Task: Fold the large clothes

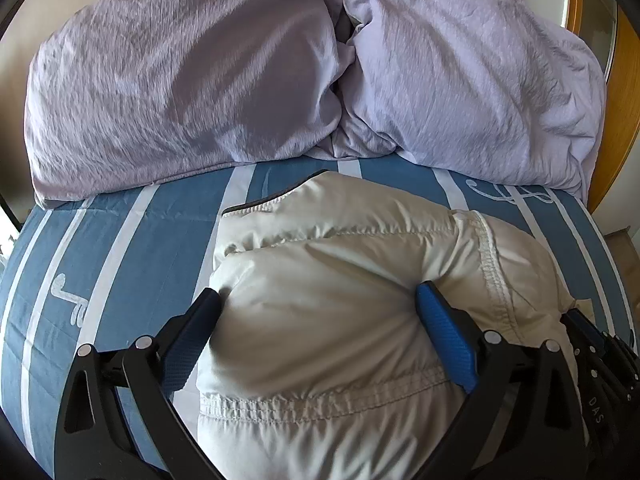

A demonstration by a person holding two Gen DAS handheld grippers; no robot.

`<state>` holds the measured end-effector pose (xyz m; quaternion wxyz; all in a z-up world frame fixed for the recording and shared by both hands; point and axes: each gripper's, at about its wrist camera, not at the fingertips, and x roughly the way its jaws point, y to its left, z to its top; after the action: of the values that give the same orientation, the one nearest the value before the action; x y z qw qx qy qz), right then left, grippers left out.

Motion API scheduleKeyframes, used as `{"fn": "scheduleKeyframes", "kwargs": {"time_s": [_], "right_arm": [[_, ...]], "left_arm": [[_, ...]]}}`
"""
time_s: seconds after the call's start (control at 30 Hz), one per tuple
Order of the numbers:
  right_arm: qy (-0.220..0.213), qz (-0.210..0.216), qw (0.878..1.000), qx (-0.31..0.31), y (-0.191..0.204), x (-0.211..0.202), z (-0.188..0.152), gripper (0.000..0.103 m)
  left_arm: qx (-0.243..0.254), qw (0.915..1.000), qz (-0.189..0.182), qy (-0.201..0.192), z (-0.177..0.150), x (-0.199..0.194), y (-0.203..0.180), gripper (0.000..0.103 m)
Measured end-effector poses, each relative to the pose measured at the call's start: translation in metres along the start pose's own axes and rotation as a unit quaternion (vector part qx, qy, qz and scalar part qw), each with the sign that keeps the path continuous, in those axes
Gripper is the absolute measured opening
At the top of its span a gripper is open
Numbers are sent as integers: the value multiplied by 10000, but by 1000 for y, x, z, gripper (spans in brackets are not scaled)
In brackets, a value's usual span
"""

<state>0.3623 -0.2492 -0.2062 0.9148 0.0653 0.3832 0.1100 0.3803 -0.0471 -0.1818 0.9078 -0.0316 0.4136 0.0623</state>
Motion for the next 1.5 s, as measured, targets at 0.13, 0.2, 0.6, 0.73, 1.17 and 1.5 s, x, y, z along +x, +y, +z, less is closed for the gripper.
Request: {"fn": "scheduleKeyframes", "kwargs": {"time_s": [0.13,0.2,0.6,0.73,1.17,1.5], "right_arm": [[0,1,10000,-6,0,0,0,21],[-12,-10,10000,-11,0,0,0,21],[-144,-122,9998,-69,3,3,0,21],[-159,-193,9996,-111,5,3,-1,21],[194,-183,9996,111,-4,-26,15,42],[303,-67,9968,743,-39,-66,17,70]], "left_arm": [[-25,10000,-21,6,-1,2,1,99],[-35,10000,-17,6,-1,4,1,100],[-79,10000,-23,-33,-3,10,1,101],[-68,10000,-14,-38,-3,9,1,101],[-420,9979,-463,155,-3,-29,26,101],[-406,9971,-623,128,-21,-69,53,101]]}}
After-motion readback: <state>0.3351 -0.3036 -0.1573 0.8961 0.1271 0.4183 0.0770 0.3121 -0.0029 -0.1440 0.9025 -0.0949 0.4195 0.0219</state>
